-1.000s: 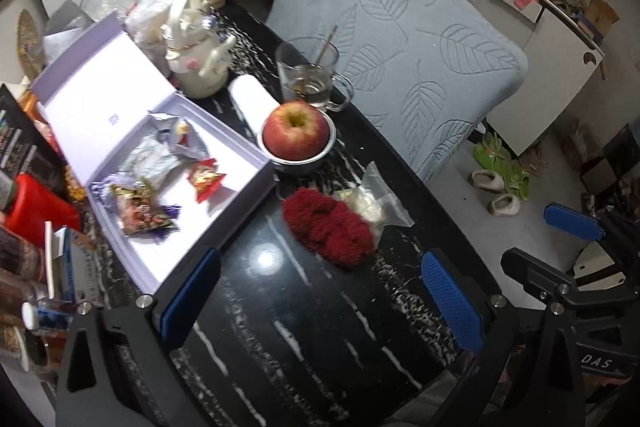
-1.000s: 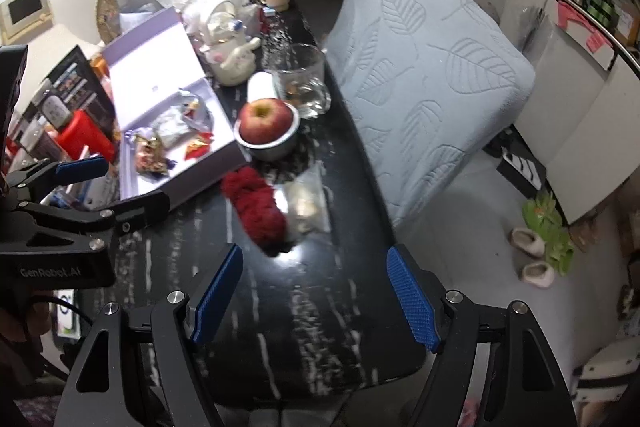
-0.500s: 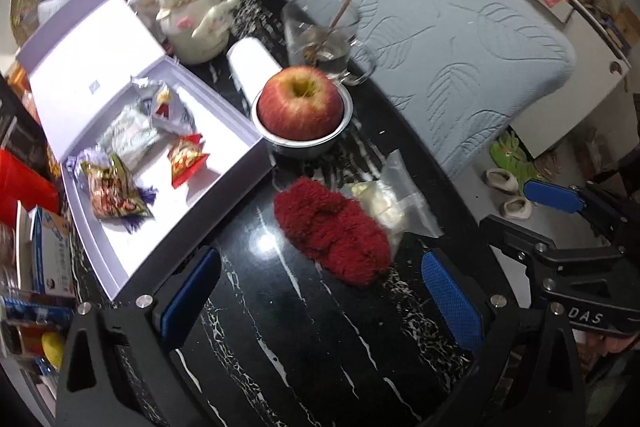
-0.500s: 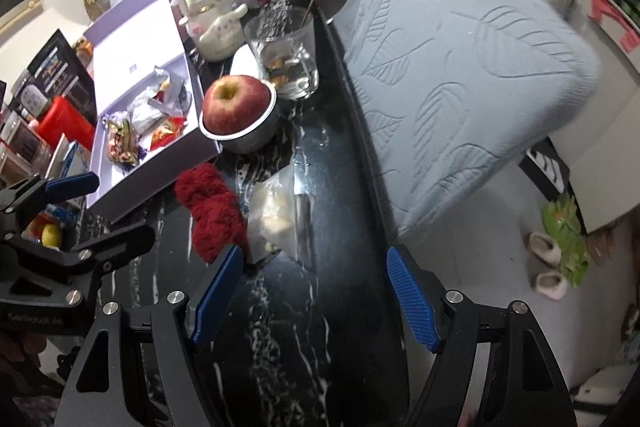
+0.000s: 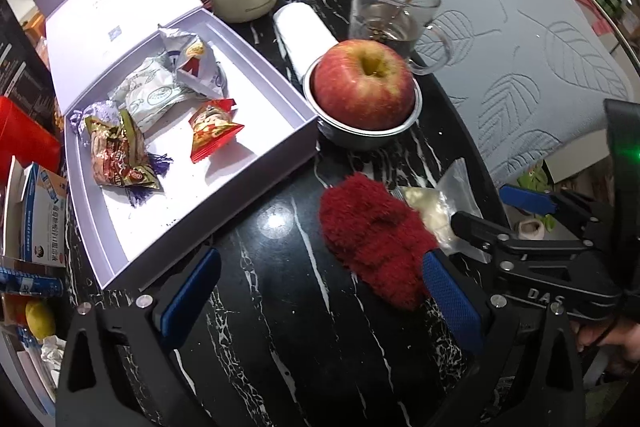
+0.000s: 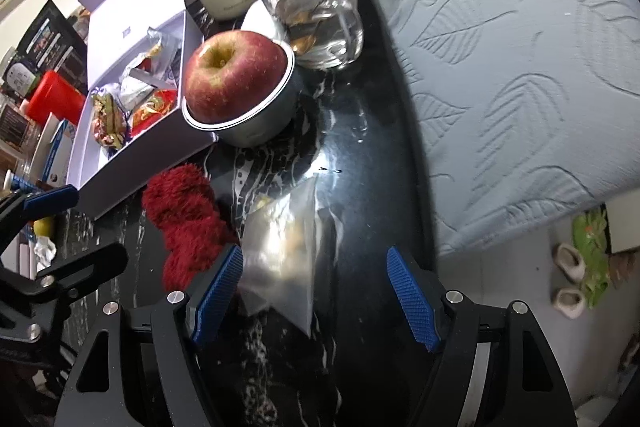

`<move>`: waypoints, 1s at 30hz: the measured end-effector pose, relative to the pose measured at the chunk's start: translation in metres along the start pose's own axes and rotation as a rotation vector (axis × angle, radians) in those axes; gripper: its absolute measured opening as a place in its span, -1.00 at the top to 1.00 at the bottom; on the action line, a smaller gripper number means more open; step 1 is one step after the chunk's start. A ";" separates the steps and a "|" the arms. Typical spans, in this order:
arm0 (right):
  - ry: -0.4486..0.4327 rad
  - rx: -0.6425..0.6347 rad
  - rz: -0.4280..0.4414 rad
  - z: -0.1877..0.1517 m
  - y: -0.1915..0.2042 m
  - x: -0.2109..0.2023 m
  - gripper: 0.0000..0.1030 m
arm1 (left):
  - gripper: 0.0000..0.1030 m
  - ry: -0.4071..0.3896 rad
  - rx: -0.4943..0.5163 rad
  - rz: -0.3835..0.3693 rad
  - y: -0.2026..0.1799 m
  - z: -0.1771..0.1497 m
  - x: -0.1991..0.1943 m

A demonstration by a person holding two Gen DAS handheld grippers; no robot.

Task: Organize soft objects
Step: 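Grasp the clear plastic bag with the right tool while the left tool grasps the red fuzzy plush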

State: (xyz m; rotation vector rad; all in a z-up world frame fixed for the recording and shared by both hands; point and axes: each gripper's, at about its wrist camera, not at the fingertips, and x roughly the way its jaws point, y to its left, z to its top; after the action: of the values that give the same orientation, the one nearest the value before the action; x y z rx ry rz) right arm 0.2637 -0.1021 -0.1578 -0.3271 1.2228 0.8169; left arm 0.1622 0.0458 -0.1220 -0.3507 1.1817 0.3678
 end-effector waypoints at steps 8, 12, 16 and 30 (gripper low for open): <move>0.065 -0.016 0.053 0.009 0.004 0.031 -0.38 | -0.99 0.012 -0.044 -0.030 0.009 0.006 0.008; 0.092 -0.005 0.074 0.004 0.002 0.038 -0.05 | -0.99 0.015 -0.038 -0.055 0.004 0.009 0.012; 0.092 -0.003 0.062 0.001 -0.004 0.035 0.21 | -0.99 0.025 -0.009 -0.074 -0.008 0.012 0.018; 0.056 0.150 0.008 -0.034 -0.051 0.007 0.31 | -0.99 0.129 0.054 -0.119 -0.049 0.004 0.053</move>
State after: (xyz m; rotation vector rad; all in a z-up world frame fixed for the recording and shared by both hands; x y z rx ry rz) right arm 0.2765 -0.1552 -0.1861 -0.2241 1.3306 0.7227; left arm 0.2057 0.0095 -0.1669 -0.4000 1.2879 0.2117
